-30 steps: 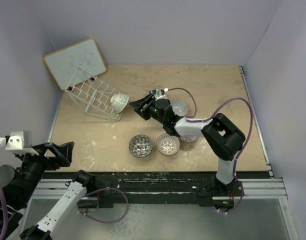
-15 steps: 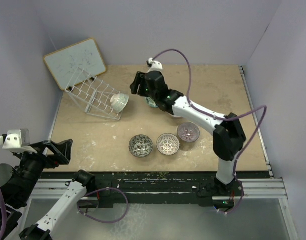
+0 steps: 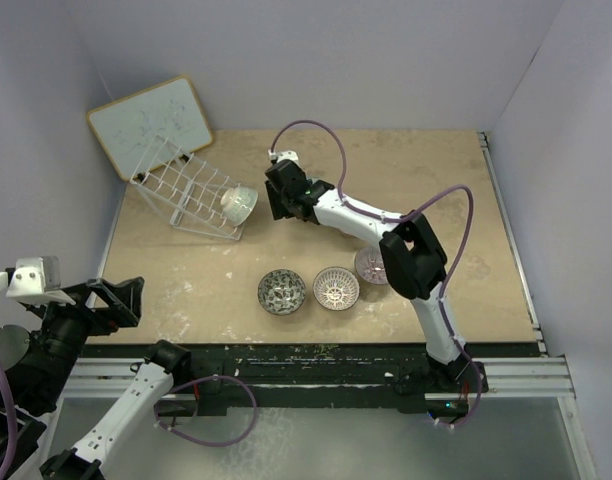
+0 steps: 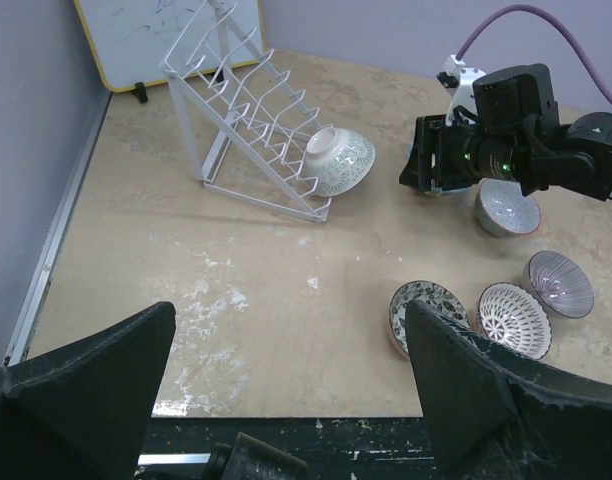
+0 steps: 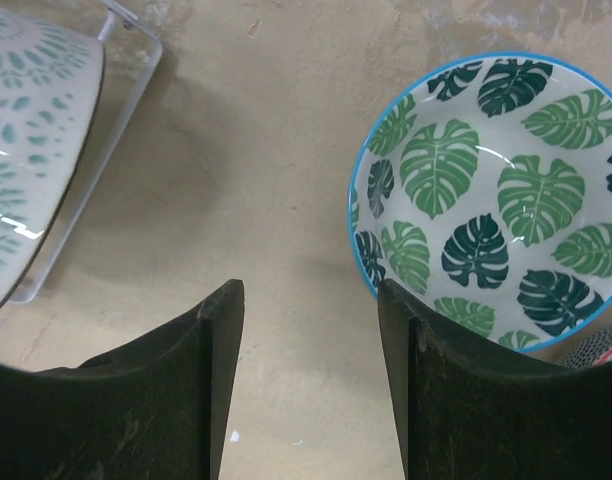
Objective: Load the bowls into the dish rack
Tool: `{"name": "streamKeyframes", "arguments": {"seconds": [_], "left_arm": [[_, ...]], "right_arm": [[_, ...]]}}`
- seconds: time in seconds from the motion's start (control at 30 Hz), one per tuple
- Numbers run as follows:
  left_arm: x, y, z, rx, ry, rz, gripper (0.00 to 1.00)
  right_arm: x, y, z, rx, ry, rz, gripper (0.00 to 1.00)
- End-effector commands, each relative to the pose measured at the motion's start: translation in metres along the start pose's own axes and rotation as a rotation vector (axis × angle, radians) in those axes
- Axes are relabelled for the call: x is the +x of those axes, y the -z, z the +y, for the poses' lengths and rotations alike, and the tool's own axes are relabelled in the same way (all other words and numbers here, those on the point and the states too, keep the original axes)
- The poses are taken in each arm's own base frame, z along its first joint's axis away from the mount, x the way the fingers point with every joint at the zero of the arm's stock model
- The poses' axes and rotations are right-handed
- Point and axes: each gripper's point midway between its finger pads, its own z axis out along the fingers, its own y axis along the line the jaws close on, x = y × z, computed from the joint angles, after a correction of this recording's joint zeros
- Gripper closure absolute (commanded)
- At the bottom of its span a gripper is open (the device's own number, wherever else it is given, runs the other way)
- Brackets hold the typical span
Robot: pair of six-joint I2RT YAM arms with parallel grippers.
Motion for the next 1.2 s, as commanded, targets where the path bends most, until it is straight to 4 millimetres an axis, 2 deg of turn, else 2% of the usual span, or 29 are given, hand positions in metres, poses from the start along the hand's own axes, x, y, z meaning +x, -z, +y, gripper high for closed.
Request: {"name": "streamKeyframes", "arguments": {"seconds": [0.0,0.2,0.4,0.7,0.77,0.83,0.93,1.03,1.17], "left_arm": [[-0.003,-0.012,-0.002,-0.010,-0.019,-0.008,0.01],[0.000,-0.015,-0.003,-0.014,-0.021,0.001,0.01],[0.002,-0.016,0.000,-0.025,-0.018,0.002,0.01],[0.005,-0.012,0.003,-0.033,-0.010,0.001,0.01],[0.004,-0.011,0.003,-0.033,-0.008,-0.001,0.01],[0.005,-0.010,0.004,-0.035,-0.006,-0.004,0.01],[0.005,-0.008,0.005,-0.037,-0.003,-0.005,0.01],[0.005,-0.007,0.006,-0.036,-0.001,-0.008,0.01],[0.002,-0.007,0.005,-0.033,0.001,-0.013,0.01]], "right_arm": [[-0.022,0.004,-0.006,0.052,0.054,-0.039,0.42],[-0.019,-0.007,-0.020,0.133,0.084,-0.059,0.44],[-0.020,-0.022,-0.025,0.141,0.106,-0.066,0.60],[-0.010,-0.036,-0.031,0.148,0.110,-0.041,0.62],[-0.011,-0.037,-0.032,0.150,0.105,-0.046,0.67],[-0.011,-0.039,-0.031,0.149,0.105,-0.047,0.78],[-0.018,-0.037,-0.032,0.151,0.097,-0.061,0.89],[-0.036,-0.028,-0.031,0.144,0.078,-0.106,1.00],[-0.076,-0.004,-0.027,0.081,0.016,-0.202,1.00]]}}
